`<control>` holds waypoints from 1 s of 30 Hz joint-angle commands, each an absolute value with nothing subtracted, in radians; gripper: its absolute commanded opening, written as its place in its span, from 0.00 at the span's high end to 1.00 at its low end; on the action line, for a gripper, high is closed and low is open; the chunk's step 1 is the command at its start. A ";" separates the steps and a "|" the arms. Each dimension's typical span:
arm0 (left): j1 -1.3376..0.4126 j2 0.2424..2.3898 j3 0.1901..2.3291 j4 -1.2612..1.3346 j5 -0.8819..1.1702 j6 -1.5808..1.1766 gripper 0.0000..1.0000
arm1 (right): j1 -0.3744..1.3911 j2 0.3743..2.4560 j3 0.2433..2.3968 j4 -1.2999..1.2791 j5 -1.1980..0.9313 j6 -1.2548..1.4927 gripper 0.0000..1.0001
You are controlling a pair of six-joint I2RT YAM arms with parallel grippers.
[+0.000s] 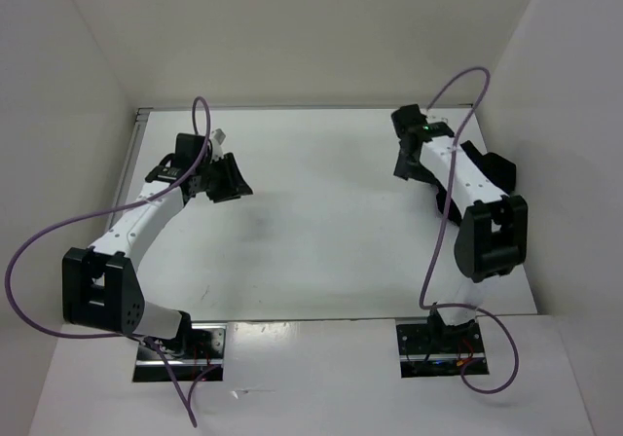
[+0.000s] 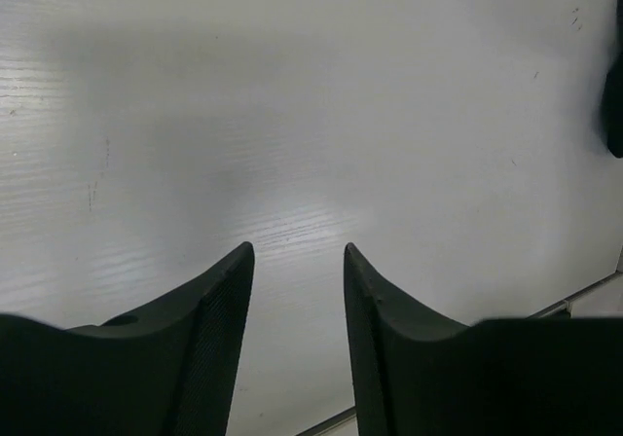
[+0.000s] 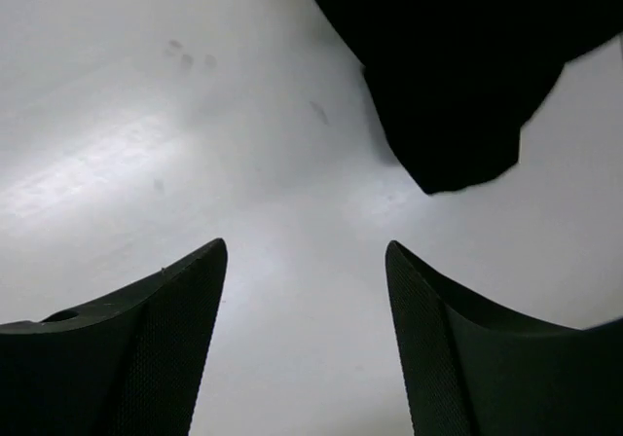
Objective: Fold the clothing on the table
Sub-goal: Move the skirt to the center of the board
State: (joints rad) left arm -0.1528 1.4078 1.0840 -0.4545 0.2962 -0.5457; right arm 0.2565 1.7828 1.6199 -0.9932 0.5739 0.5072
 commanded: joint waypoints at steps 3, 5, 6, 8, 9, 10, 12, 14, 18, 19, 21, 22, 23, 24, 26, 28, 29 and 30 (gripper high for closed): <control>-0.144 1.420 1.080 -0.405 0.354 -0.537 0.47 | 0.080 1.539 1.341 -0.789 0.402 0.518 0.26; -0.144 1.431 1.080 -0.394 0.367 -0.537 0.46 | 0.029 1.539 1.330 -0.761 0.402 0.518 0.26; -0.144 1.431 1.080 -0.394 0.367 -0.537 0.46 | 0.015 1.558 1.330 -0.761 0.402 0.518 0.26; -0.144 1.431 1.071 -0.385 0.367 -0.537 0.46 | -0.017 1.609 1.339 -0.729 0.426 0.532 0.26; -0.144 1.431 1.071 -0.385 0.367 -0.537 0.46 | -0.026 1.629 1.339 -0.715 0.443 0.541 0.26; -0.144 1.431 1.071 -0.385 0.367 -0.537 0.46 | -0.037 1.670 1.339 -0.704 0.469 0.541 0.26; -0.144 1.422 1.062 -0.385 0.367 -0.537 0.46 | -0.072 1.718 1.362 -0.683 0.485 0.552 0.26; -0.144 1.410 1.051 -0.385 0.356 -0.537 0.46 | -0.090 1.791 1.393 -0.683 0.494 0.552 0.22; -0.144 1.388 1.031 -0.385 0.356 -0.537 0.46 | -0.126 1.851 1.404 -0.654 0.483 0.561 0.21; -0.144 1.378 1.019 -0.385 0.356 -0.537 0.46 | -0.126 1.861 1.404 -0.644 0.483 0.561 0.21; -0.144 1.368 1.009 -0.385 0.347 -0.537 0.46 | -0.126 1.871 1.414 -0.644 0.483 0.561 0.21; -0.144 1.368 1.009 -0.385 0.347 -0.537 0.46 | -0.135 1.871 1.414 -0.635 0.503 0.561 0.21; -0.144 1.368 1.009 -0.385 0.347 -0.537 0.46 | -0.135 1.885 1.414 -0.635 0.514 0.561 0.24; -0.144 1.368 1.009 -0.385 0.347 -0.537 0.46 | -0.135 1.897 1.414 -0.635 0.514 0.561 0.30; -0.144 1.368 1.000 -0.385 0.347 -0.537 0.46 | -0.135 1.907 1.414 -0.635 0.514 0.572 0.58; -0.144 1.377 1.000 -0.374 0.347 -0.528 0.46 | -0.135 1.907 1.414 -0.646 0.525 0.572 1.00; -0.144 1.378 1.000 -0.374 0.356 -0.528 0.46 | -0.135 1.907 1.414 -0.646 0.525 0.581 1.00; -0.144 1.378 1.000 -0.374 0.356 -0.528 0.46 | -0.135 1.890 1.414 -0.646 0.525 0.581 1.00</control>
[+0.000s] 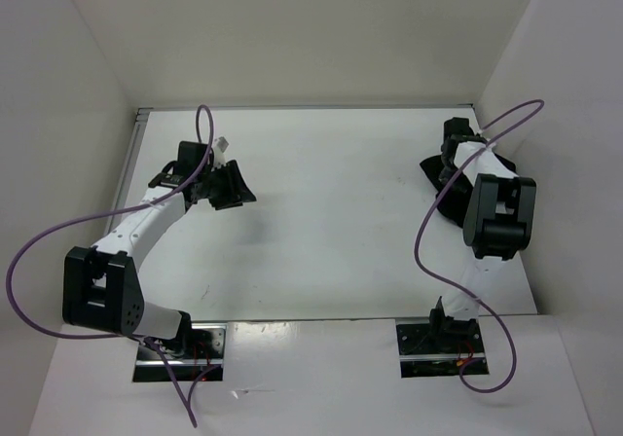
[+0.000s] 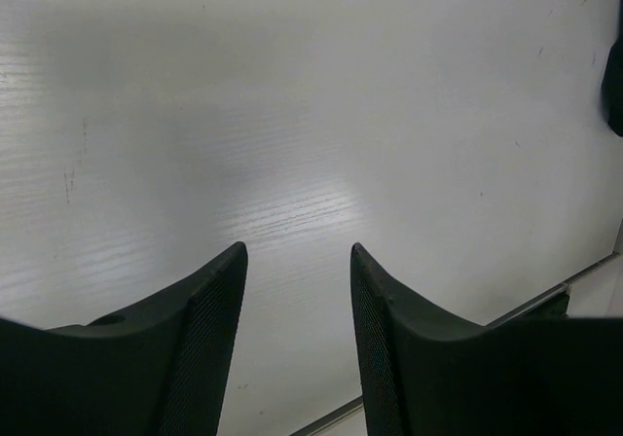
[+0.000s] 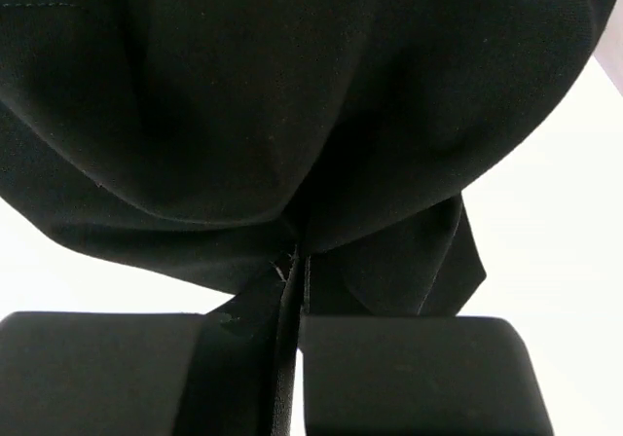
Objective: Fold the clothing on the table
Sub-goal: Move the skirt to the center of the board
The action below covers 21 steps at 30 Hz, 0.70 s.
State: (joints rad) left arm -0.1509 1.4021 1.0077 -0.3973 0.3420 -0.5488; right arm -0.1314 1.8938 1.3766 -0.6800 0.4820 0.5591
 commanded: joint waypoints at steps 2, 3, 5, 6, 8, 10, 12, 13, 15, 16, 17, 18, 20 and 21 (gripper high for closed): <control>-0.144 1.378 1.000 -0.374 0.356 -0.519 0.46 | -0.088 1.849 1.388 -0.655 0.525 0.581 1.00; -0.135 1.378 1.000 -0.374 0.356 -0.518 0.46 | -0.065 1.792 1.388 -0.655 0.525 0.571 1.00; -0.135 1.378 1.000 -0.385 0.356 -0.508 0.46 | 0.042 1.717 1.413 -0.702 0.470 0.561 1.00; -0.135 1.378 1.014 -0.397 0.356 -0.499 0.46 | 0.085 1.635 1.436 -0.721 0.444 0.543 1.00; -0.126 1.387 1.025 -0.408 0.345 -0.486 0.46 | 0.211 1.559 1.534 -0.759 0.375 0.531 1.00; -0.126 1.396 1.034 -0.408 0.345 -0.486 0.46 | 0.259 1.478 1.650 -0.771 0.297 0.531 1.00; -0.126 1.405 1.034 -0.408 0.357 -0.477 0.46 | 0.270 1.439 1.701 -0.772 0.269 0.531 1.00; -0.126 1.405 1.043 -0.408 0.368 -0.477 0.46 | 0.270 1.413 1.727 -0.772 0.268 0.544 1.00; -0.126 1.405 1.043 -0.417 0.368 -0.477 0.46 | 0.239 1.401 1.727 -0.762 0.279 0.545 1.00; -0.126 1.405 1.043 -0.417 0.377 -0.477 0.46 | 0.227 1.401 1.674 -0.750 0.299 0.566 1.00; -0.126 1.405 1.043 -0.417 0.377 -0.477 0.46 | 0.195 1.401 1.639 -0.741 0.319 0.575 0.94; -0.126 1.405 1.043 -0.417 0.377 -0.477 0.46 | 0.175 1.390 1.555 -0.715 0.319 0.584 0.60; -0.126 1.405 1.043 -0.417 0.377 -0.477 0.46 | 0.134 1.390 1.467 -0.704 0.319 0.600 0.57; -0.126 1.405 1.043 -0.428 0.377 -0.468 0.46 | 0.088 1.390 1.400 -0.704 0.296 0.600 0.51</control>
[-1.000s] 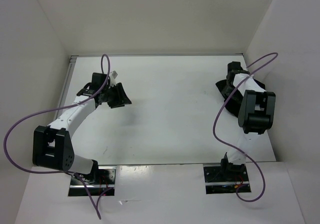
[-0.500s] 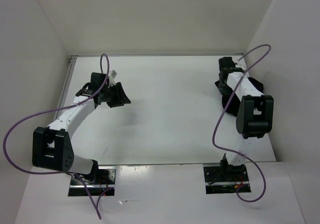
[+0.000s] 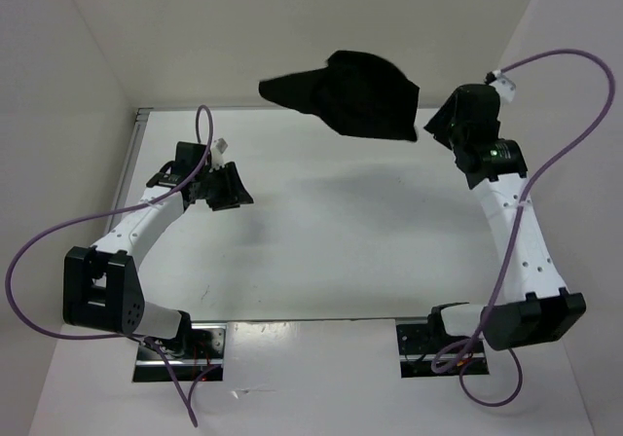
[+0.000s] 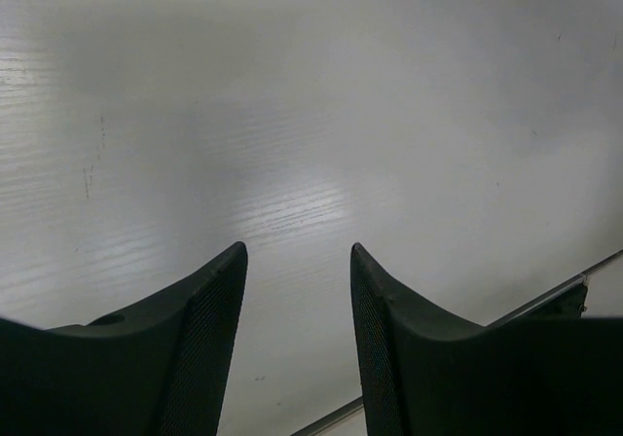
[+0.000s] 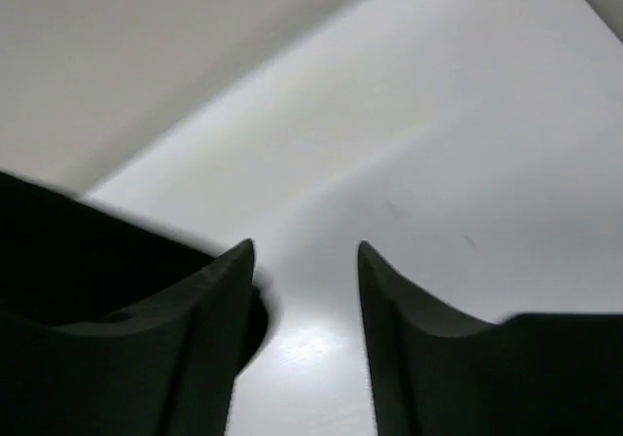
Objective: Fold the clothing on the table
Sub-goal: Move the skirt to the center of the board
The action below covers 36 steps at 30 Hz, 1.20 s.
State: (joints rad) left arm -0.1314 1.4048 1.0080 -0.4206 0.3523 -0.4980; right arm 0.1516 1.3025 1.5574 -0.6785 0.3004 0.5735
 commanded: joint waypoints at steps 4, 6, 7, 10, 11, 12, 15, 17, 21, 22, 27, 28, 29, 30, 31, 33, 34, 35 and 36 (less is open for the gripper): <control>-0.126 1.387 1.025 -0.428 0.377 -0.468 0.46 | 0.038 1.390 1.304 -0.777 0.262 0.601 0.41; -0.126 1.387 1.025 -0.428 0.377 -0.468 0.46 | 0.038 1.373 1.283 -0.787 0.262 0.580 0.41; -0.126 1.387 1.025 -0.428 0.377 -0.468 0.46 | 0.038 1.364 1.282 -0.798 0.262 0.580 0.41; -0.126 1.408 1.025 -0.428 0.390 -0.468 0.46 | 0.049 1.353 1.295 -0.807 0.253 0.571 0.40; -0.126 1.408 1.025 -0.428 0.390 -0.468 0.46 | 0.058 1.353 1.295 -0.807 0.253 0.571 0.40; -0.126 1.417 1.037 -0.419 0.400 -0.468 0.46 | 0.058 1.353 1.307 -0.795 0.233 0.555 0.40; -0.126 1.442 1.048 -0.408 0.425 -0.468 0.46 | 0.083 1.396 1.316 -0.764 0.176 0.545 0.40; -0.126 1.454 1.057 -0.408 0.439 -0.468 0.46 | 0.112 1.429 1.338 -0.744 0.141 0.545 0.40; -0.126 1.485 1.094 -0.397 0.459 -0.468 0.46 | 0.153 1.610 1.385 -0.733 0.166 0.545 0.40; -0.126 1.485 1.107 -0.397 0.459 -0.468 0.46 | 0.163 1.644 1.394 -0.742 0.176 0.545 0.41; -0.126 1.476 1.094 -0.407 0.459 -0.459 0.46 | 0.190 1.746 1.361 -0.752 0.251 0.568 0.44; -0.126 1.465 1.094 -0.407 0.459 -0.459 0.46 | 0.190 1.755 1.347 -0.762 0.262 0.568 0.44; -0.126 1.465 1.080 -0.407 0.450 -0.459 0.46 | 0.190 1.755 1.324 -0.762 0.294 0.581 0.44; -0.126 1.465 1.080 -0.407 0.449 -0.459 0.46 | 0.190 1.755 1.313 -0.776 0.310 0.594 0.44; -0.126 1.465 1.065 -0.407 0.449 -0.459 0.46 | 0.190 1.755 1.302 -0.788 0.324 0.594 0.46; -0.126 1.465 1.055 -0.407 0.449 -0.459 0.46 | 0.190 1.755 1.276 -0.788 0.333 0.606 0.46; -0.126 1.465 1.055 -0.407 0.449 -0.459 0.46 | 0.190 1.746 1.261 -0.788 0.342 0.615 0.46; -0.126 1.465 1.055 -0.407 0.449 -0.459 0.46 | 0.190 1.746 1.261 -0.788 0.342 0.615 0.46; -0.126 1.465 1.046 -0.407 0.449 -0.459 0.46 | 0.190 1.737 1.252 -0.788 0.342 0.624 0.46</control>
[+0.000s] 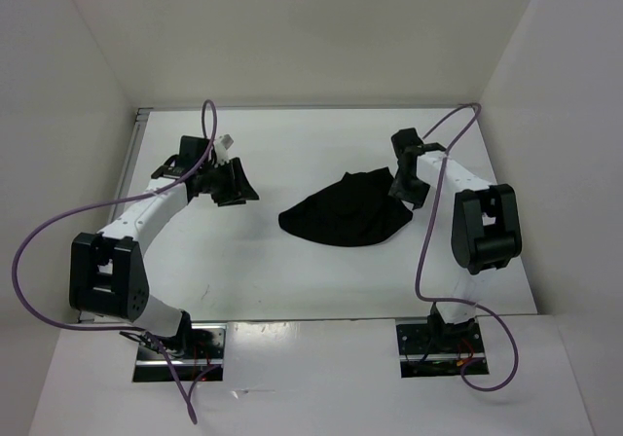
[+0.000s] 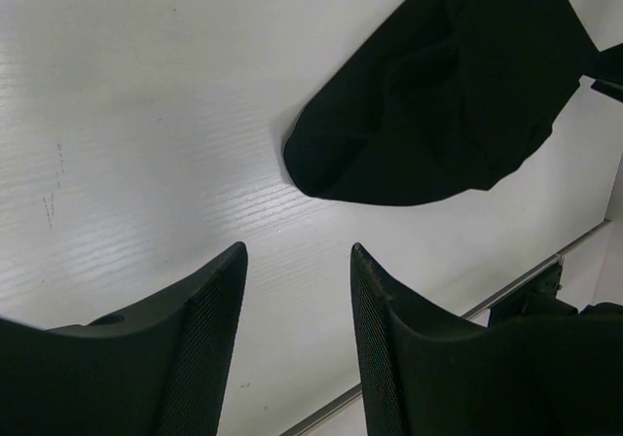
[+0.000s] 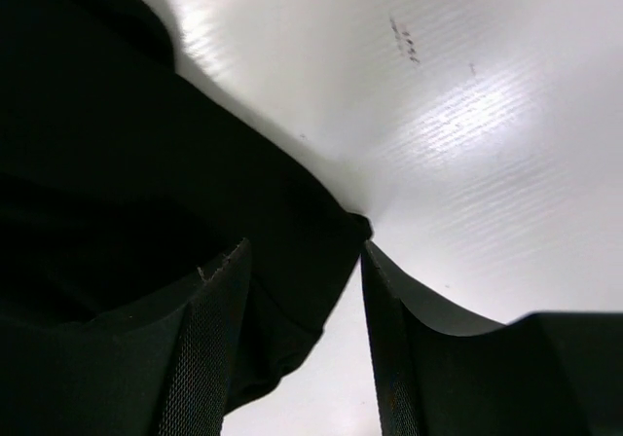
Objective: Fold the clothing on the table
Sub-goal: Move the skirt to the center of the board, then flatten the skirt out
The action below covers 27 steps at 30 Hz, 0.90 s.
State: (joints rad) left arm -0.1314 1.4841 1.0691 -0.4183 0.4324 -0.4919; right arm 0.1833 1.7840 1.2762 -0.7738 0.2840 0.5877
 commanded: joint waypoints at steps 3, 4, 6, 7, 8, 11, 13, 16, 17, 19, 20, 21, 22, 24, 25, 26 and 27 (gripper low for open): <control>-0.126 1.465 1.046 -0.407 0.449 -0.459 0.46 | 0.190 1.749 1.241 -0.799 0.351 0.664 0.48; -0.126 1.465 1.046 -0.407 0.449 -0.459 0.46 | 0.190 1.749 1.229 -0.810 0.351 0.673 0.50; -0.126 1.465 1.046 -0.416 0.449 -0.459 0.46 | 0.190 1.758 1.215 -0.810 0.330 0.702 0.52; -0.126 1.456 1.046 -0.416 0.449 -0.459 0.46 | 0.190 1.758 1.197 -0.810 0.301 0.703 0.53; -0.126 1.456 1.046 -0.425 0.449 -0.459 0.46 | 0.190 1.758 1.186 -0.810 0.289 0.713 0.53; -0.126 1.447 1.046 -0.425 0.440 -0.459 0.46 | 0.190 1.758 1.164 -0.785 0.250 0.724 0.55; -0.126 1.437 1.035 -0.434 0.440 -0.459 0.46 | 0.190 1.767 1.154 -0.785 0.250 0.736 0.56; -0.126 1.428 1.026 -0.434 0.431 -0.459 0.46 | 0.190 1.767 1.129 -0.785 0.241 0.746 0.62; -0.126 1.418 1.026 -0.434 0.431 -0.450 0.46 | 0.190 1.767 1.120 -0.785 0.241 0.758 0.71; -0.126 1.417 1.026 -0.434 0.431 -0.449 0.46 | 0.190 1.767 1.137 -0.773 0.250 0.758 1.00; -0.126 1.417 1.026 -0.434 0.422 -0.449 0.46 | 0.190 1.746 1.156 -0.762 0.250 0.758 1.00; -0.126 1.417 1.026 -0.434 0.422 -0.449 0.46 | 0.228 1.724 1.220 -0.762 0.261 0.747 1.00; -0.126 1.417 1.026 -0.434 0.422 -0.449 0.46 | 0.254 1.701 1.265 -0.762 0.271 0.735 1.00; -0.126 1.417 1.026 -0.434 0.422 -0.449 0.46 | 0.319 1.668 1.371 -0.753 0.282 0.643 1.00; -0.126 1.430 1.038 -0.434 0.422 -0.449 0.46 | 0.389 1.658 1.497 -0.753 0.294 0.602 1.00; -0.126 1.430 1.039 -0.434 0.422 -0.449 0.46 | 0.425 1.658 1.559 -0.779 0.295 0.554 1.00; -0.126 1.439 1.051 -0.434 0.422 -0.449 0.46 | 0.458 1.667 1.622 -0.797 0.295 0.476 1.00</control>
State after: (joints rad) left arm -0.1314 1.4475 1.0317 -0.4393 0.4210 -0.4713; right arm 0.3305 1.7729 1.3960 -0.8158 0.2684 0.6525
